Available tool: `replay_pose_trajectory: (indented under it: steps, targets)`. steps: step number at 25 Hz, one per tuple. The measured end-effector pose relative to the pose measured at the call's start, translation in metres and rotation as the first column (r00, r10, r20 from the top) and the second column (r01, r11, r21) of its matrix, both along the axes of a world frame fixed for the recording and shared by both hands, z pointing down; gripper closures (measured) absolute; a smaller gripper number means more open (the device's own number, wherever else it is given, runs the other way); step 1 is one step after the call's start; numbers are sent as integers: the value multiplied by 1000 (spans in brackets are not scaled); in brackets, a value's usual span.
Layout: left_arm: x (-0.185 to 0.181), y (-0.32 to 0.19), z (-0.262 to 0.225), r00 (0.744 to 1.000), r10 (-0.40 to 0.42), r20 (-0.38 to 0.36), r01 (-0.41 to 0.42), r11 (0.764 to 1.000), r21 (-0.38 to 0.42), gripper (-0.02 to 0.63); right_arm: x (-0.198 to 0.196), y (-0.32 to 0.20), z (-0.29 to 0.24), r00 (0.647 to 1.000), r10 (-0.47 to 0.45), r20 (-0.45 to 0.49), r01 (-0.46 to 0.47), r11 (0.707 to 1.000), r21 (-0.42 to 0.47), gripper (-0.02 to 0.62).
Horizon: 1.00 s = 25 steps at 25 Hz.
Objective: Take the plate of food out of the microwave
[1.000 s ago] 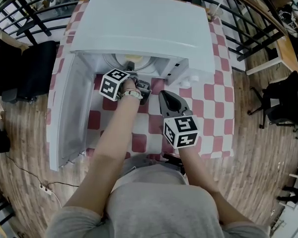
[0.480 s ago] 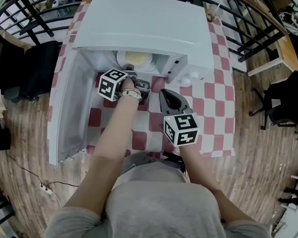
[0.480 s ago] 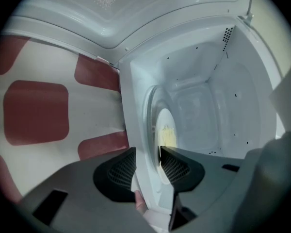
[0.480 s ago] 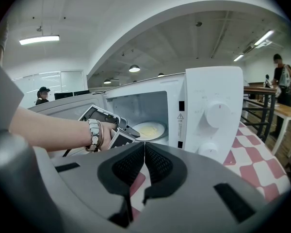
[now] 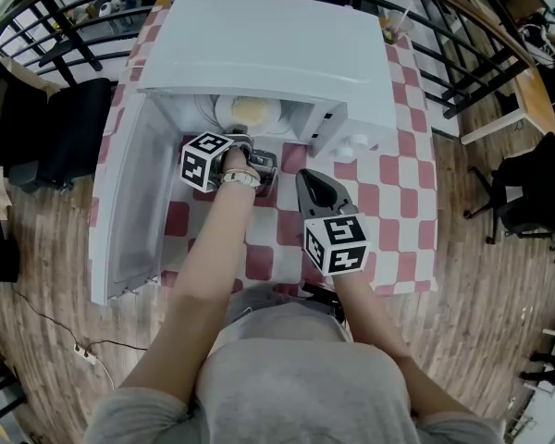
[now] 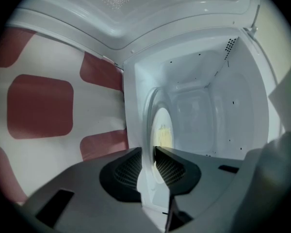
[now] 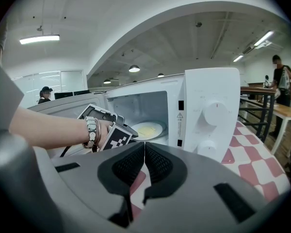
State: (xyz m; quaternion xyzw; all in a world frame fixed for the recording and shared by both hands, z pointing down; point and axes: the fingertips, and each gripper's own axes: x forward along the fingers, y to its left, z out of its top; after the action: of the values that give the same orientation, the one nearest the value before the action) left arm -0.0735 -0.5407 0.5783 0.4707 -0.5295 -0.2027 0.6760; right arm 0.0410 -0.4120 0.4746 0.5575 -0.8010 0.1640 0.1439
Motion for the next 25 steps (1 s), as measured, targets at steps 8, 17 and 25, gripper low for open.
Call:
replay_pose_trajectory:
  steps: [8, 17, 25]
  targets:
    - [-3, 1, -8, 999, -7, -44, 9, 999, 31, 569, -1, 1, 1, 1000, 5, 0, -5, 1000, -2, 569]
    - [-4, 1, -23, 997, 11, -72, 0, 989, 145, 594, -5, 5, -1, 1000, 6, -2, -6, 1000, -1, 569]
    - [-9, 14, -24, 996, 23, -87, -7, 984, 179, 594, -10, 13, -10, 1000, 12, 27, -13, 999, 33, 569]
